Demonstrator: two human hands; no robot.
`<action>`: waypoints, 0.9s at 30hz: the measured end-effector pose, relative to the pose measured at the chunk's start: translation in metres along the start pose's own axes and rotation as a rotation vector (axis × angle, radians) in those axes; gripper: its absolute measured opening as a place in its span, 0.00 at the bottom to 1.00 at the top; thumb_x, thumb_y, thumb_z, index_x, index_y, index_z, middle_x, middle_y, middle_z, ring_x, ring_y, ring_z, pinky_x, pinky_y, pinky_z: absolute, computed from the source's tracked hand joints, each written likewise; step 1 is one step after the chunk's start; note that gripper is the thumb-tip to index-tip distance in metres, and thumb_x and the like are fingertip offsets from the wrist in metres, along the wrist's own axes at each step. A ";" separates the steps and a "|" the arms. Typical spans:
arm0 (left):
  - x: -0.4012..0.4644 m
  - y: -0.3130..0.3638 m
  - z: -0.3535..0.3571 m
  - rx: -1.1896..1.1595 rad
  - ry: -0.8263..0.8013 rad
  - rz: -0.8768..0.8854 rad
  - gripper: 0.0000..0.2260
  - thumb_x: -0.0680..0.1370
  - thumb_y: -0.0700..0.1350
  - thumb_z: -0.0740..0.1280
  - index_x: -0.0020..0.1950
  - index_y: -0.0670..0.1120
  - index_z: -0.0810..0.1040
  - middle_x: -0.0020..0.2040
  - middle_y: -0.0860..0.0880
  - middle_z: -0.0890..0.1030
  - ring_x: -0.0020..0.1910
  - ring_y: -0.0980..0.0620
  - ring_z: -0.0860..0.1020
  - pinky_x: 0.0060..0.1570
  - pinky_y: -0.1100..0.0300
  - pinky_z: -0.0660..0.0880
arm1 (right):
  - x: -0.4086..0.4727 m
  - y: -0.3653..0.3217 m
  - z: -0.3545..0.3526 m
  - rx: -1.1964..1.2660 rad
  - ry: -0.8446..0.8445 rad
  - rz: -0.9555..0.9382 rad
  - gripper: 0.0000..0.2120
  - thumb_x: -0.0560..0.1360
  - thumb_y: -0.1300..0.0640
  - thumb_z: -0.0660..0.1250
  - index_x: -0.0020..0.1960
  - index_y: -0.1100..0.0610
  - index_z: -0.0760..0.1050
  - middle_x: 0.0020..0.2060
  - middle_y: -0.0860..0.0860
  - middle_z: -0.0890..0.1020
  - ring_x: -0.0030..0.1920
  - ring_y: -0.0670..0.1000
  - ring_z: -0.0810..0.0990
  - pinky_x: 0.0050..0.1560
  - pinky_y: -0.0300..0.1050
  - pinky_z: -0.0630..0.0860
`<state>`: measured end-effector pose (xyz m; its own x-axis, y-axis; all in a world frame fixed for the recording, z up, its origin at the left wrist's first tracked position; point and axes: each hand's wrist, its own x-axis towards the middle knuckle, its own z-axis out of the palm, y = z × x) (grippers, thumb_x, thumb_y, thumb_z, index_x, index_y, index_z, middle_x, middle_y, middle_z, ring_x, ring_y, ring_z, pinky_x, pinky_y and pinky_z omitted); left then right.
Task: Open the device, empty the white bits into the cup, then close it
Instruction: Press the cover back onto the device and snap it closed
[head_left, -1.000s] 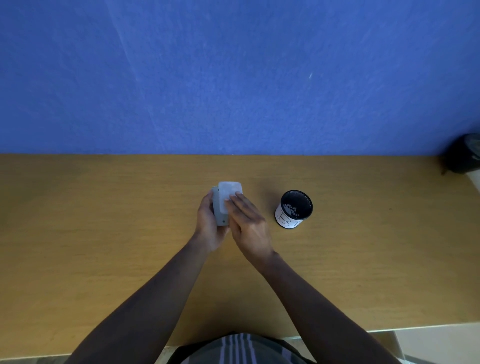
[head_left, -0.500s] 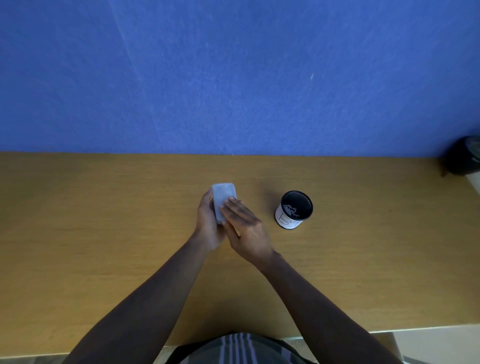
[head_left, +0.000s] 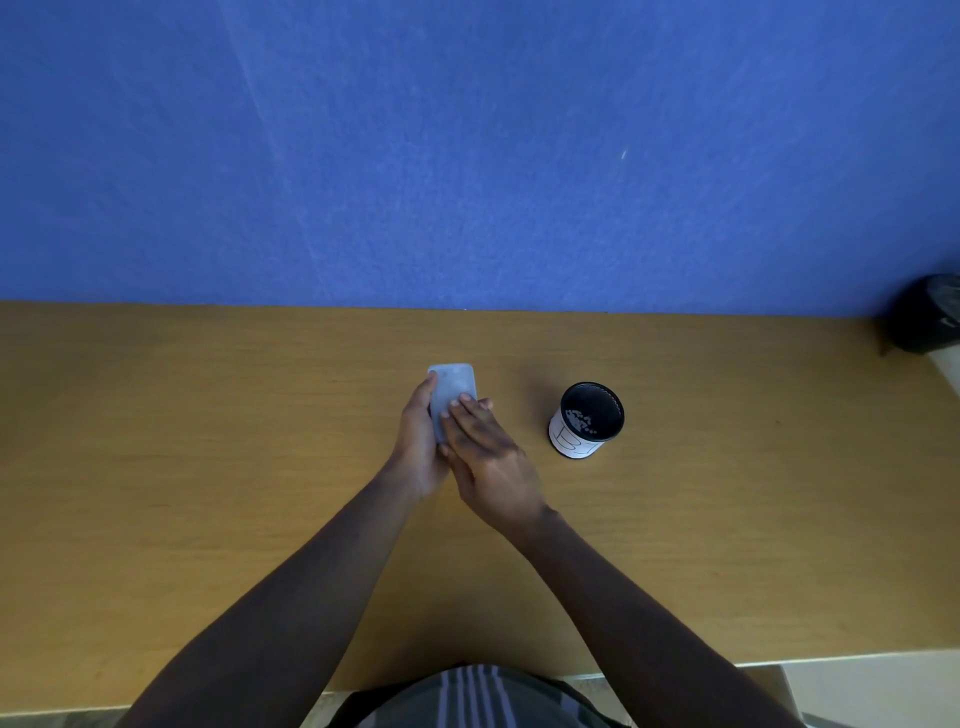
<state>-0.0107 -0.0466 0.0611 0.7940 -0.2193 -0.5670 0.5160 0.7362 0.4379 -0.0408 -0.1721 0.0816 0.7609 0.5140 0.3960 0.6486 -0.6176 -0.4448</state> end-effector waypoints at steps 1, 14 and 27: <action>0.000 0.000 0.000 0.001 0.004 -0.011 0.35 0.74 0.66 0.63 0.58 0.33 0.79 0.49 0.41 0.84 0.47 0.48 0.83 0.46 0.57 0.80 | -0.001 0.000 0.001 -0.017 -0.004 -0.001 0.16 0.77 0.64 0.66 0.64 0.68 0.76 0.64 0.64 0.78 0.69 0.62 0.72 0.68 0.59 0.71; -0.003 -0.007 -0.003 0.011 0.066 0.005 0.37 0.74 0.66 0.63 0.63 0.34 0.76 0.48 0.43 0.85 0.48 0.48 0.84 0.48 0.57 0.78 | -0.013 0.004 0.016 -0.167 0.060 -0.094 0.23 0.70 0.70 0.72 0.65 0.66 0.76 0.63 0.62 0.79 0.68 0.60 0.74 0.65 0.58 0.74; 0.004 -0.017 -0.011 0.111 0.123 0.060 0.35 0.74 0.67 0.62 0.57 0.34 0.81 0.53 0.40 0.85 0.54 0.46 0.84 0.45 0.58 0.80 | -0.018 0.017 0.007 -0.064 -0.033 -0.131 0.19 0.73 0.69 0.66 0.63 0.64 0.78 0.65 0.63 0.77 0.69 0.61 0.73 0.70 0.57 0.70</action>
<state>-0.0197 -0.0536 0.0435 0.7828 -0.0918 -0.6155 0.5064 0.6689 0.5442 -0.0438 -0.1880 0.0614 0.6703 0.6116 0.4203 0.7412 -0.5801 -0.3379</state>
